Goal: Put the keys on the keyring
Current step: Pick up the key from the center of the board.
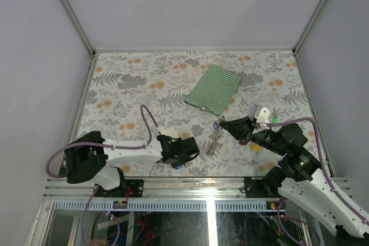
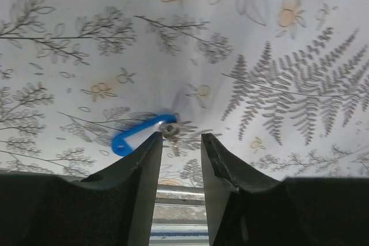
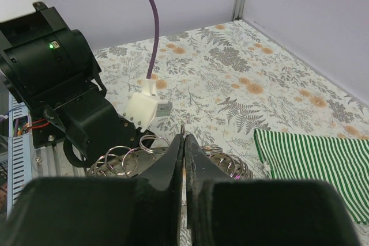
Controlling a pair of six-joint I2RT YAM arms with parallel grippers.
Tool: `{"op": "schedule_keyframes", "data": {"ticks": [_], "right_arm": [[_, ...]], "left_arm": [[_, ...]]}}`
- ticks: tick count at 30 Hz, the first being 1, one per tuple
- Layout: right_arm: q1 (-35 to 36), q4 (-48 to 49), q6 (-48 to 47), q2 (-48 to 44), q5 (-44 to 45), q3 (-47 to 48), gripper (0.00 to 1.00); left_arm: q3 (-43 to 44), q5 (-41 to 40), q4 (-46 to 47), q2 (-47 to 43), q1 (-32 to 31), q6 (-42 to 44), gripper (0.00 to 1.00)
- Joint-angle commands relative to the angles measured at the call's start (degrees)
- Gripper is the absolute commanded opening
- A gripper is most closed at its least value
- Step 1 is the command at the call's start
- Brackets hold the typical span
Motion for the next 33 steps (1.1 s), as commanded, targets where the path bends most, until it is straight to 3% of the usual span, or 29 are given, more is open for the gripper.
{"op": "schedule_keyframes", "data": {"ticks": [1, 16, 25, 33], "right_arm": [[0.07, 5.58, -0.33, -0.16, -0.46, 0.47, 0.01], [-0.02, 5.67, -0.43, -0.24, -0.28, 0.23, 0.01], [0.07, 5.91, -0.43, -0.07, -0.29, 0.03, 0.01], [0.06, 5.66, -0.41, -0.59, -0.19, -0.26, 0.01]], "left_arm": [[5.01, -3.14, -2.39, 2.09, 0.48, 3.76, 0.35], [9.12, -4.9, -8.1, 3.45, 0.33, 6.48, 0.37], [19.74, -6.71, -15.64, 14.02, -2.08, 13.66, 0.41], [20.2, -7.11, -17.54, 14.95, -2.45, 13.88, 0.41]]}}
